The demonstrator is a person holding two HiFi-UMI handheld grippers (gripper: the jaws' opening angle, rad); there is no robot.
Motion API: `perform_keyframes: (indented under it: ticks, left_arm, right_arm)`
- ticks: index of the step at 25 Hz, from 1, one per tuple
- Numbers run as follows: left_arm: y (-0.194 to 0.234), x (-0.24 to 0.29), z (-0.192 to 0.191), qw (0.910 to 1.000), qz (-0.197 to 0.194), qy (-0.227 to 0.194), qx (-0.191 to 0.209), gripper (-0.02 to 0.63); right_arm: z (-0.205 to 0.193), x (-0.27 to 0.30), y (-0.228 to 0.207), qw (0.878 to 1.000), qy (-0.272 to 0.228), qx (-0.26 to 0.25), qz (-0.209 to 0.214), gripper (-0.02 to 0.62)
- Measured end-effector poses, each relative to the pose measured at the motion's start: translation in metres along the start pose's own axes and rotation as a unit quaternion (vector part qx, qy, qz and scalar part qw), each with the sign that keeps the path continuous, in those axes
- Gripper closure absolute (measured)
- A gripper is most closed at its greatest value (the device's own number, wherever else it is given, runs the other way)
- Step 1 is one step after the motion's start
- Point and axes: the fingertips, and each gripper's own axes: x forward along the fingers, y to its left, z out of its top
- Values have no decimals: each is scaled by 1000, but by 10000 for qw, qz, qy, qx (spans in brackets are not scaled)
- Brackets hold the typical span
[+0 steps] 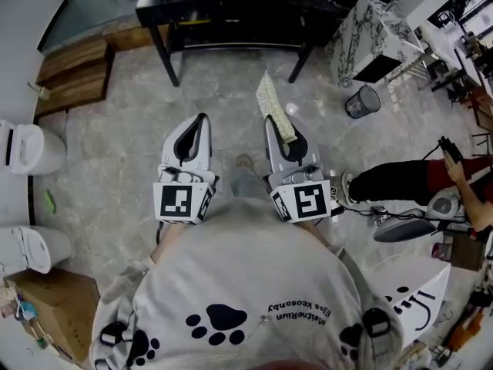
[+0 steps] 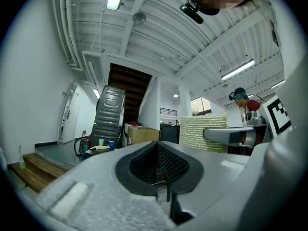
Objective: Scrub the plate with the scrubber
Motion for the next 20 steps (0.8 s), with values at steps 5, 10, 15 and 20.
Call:
perform_keyframes:
  ticks: [5,10,15,20]
  left_arm:
    - [22,54,0,9998,171,45,70,604]
    - [41,121,-3,9994,310,128,55,604]
    - [47,183,-11,9994,313,133,92,604]
    - [47,227,-10,9993,348,-95,62,604]
  right_arm:
    - [3,60,-28,9996,-128,161,205,523]
    - [-8,116,-72,9993,-64,144,338,523]
    - [-21,158,-122,9992,-107,53,379,522]
    - [-27,187,-158,9990,-178,-64,396,522]
